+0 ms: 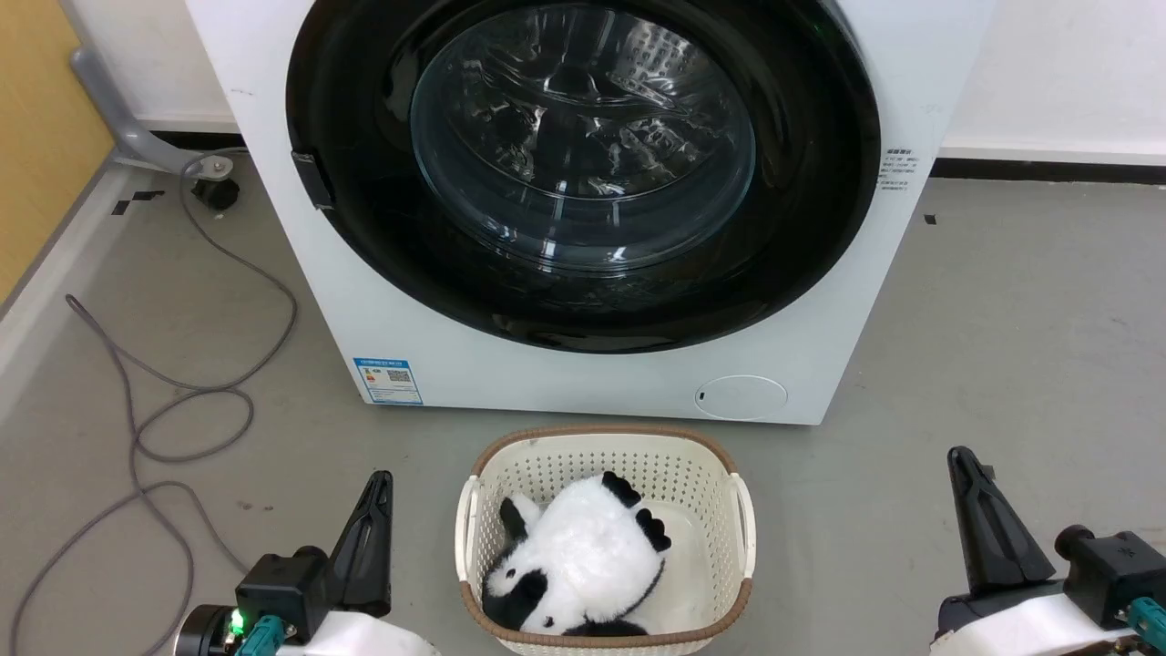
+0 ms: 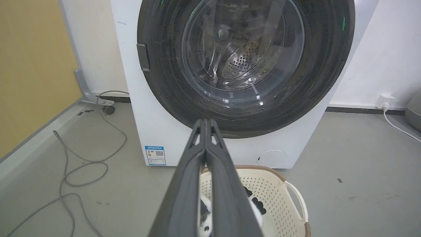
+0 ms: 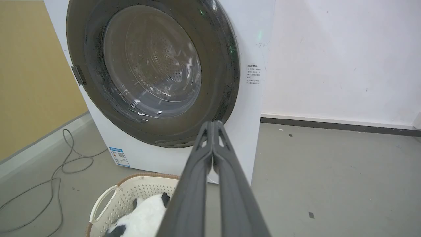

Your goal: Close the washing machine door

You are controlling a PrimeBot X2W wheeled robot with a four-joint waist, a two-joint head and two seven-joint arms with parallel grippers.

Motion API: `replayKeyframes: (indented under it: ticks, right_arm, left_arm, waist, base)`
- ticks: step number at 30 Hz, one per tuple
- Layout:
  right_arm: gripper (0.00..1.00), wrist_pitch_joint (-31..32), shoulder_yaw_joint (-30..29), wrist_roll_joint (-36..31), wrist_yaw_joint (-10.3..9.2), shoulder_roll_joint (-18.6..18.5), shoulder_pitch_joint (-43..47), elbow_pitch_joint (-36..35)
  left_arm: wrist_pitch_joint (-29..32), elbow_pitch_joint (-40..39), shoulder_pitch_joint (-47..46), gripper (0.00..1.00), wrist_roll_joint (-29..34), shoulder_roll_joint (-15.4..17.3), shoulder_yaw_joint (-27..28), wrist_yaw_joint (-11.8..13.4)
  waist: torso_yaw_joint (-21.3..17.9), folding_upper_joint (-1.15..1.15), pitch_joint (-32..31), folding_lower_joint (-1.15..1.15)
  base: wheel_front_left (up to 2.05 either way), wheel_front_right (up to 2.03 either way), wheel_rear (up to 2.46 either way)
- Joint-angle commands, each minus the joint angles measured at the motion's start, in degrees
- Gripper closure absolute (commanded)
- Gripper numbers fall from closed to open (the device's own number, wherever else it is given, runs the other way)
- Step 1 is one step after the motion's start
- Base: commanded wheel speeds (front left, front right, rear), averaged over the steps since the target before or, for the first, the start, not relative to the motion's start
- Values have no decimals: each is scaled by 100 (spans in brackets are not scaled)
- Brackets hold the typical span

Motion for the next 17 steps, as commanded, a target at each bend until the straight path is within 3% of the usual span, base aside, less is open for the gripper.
replayKeyframes:
  ticks: [1, 17]
  right_arm:
    - [100, 47, 11, -78, -2, 50, -86, 7]
    - [100, 235, 55, -213, -2, 87, -132, 12]
  left_arm:
    - [44, -29, -98, 100, 66, 4, 21, 41]
    - [231, -65, -146, 100, 203, 5, 82, 94]
  waist:
    - [0, 0, -5, 0]
    - [-5, 0, -47, 0]
  base:
    - [0, 0, 0]
    - [0, 0, 0]
